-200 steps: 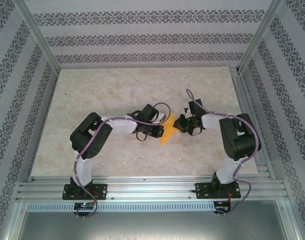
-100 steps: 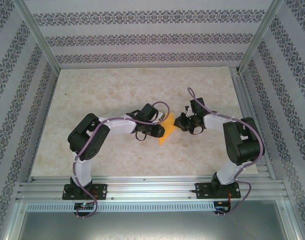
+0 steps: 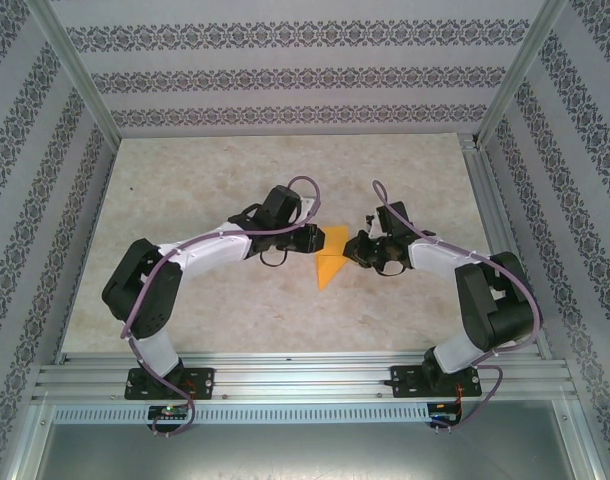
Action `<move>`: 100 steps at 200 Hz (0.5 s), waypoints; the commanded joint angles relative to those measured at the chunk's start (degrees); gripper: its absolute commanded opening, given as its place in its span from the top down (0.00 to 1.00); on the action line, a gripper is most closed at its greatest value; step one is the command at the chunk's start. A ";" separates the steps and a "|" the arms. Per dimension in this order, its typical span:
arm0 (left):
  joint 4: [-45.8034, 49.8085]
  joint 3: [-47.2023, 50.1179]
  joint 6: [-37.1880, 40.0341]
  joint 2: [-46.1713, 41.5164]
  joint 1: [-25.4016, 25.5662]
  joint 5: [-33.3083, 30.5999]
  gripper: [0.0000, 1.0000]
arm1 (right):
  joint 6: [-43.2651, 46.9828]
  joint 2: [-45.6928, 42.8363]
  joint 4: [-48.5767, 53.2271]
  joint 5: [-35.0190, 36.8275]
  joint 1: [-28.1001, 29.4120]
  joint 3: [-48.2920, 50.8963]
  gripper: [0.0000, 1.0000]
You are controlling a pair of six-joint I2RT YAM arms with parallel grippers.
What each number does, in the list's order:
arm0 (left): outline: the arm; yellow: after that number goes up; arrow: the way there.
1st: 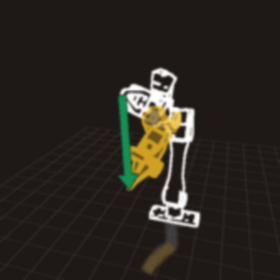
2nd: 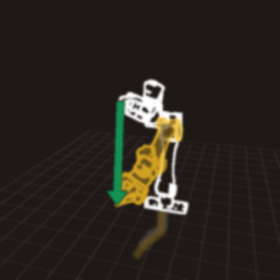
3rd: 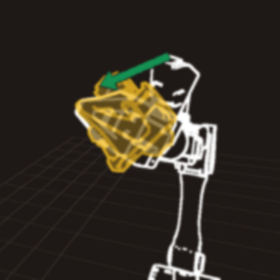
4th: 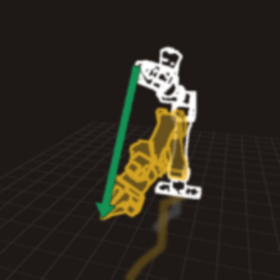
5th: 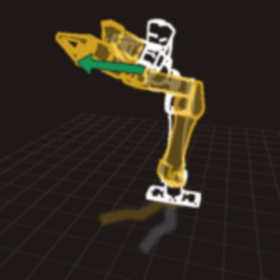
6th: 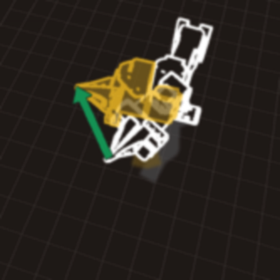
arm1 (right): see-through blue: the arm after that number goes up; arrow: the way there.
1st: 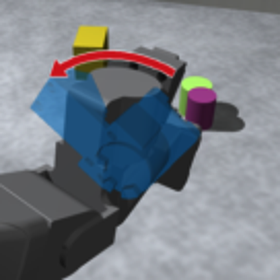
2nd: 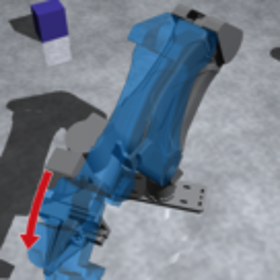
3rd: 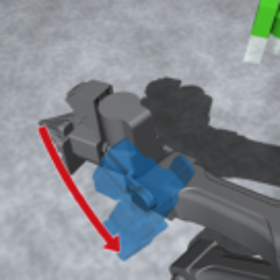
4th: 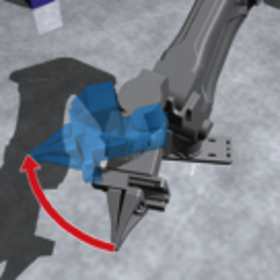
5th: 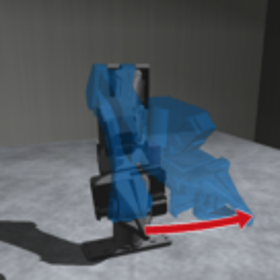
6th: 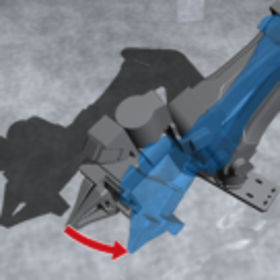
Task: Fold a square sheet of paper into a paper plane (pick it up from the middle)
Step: Third fold the triangle at the center of the table.
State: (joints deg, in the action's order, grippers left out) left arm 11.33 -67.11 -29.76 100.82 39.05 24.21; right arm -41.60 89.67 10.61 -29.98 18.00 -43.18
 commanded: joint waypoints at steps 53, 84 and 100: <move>-0.76 -2.49 -1.03 10.69 0.24 3.22 0.91 | -4.10 1.00 -7.09 0.71 2.40 2.36 0.87; 1.43 -2.51 0.48 12.42 0.24 -0.48 0.92 | -4.10 1.57 -6.62 0.63 2.92 1.74 0.87; 1.15 -1.93 0.76 13.12 0.24 -1.00 0.93 | -4.22 1.42 -6.68 0.67 3.14 1.70 0.87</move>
State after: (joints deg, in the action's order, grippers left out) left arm 11.60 -67.94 -30.65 112.97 39.07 25.54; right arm -45.17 90.76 5.50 -29.82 20.53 -41.06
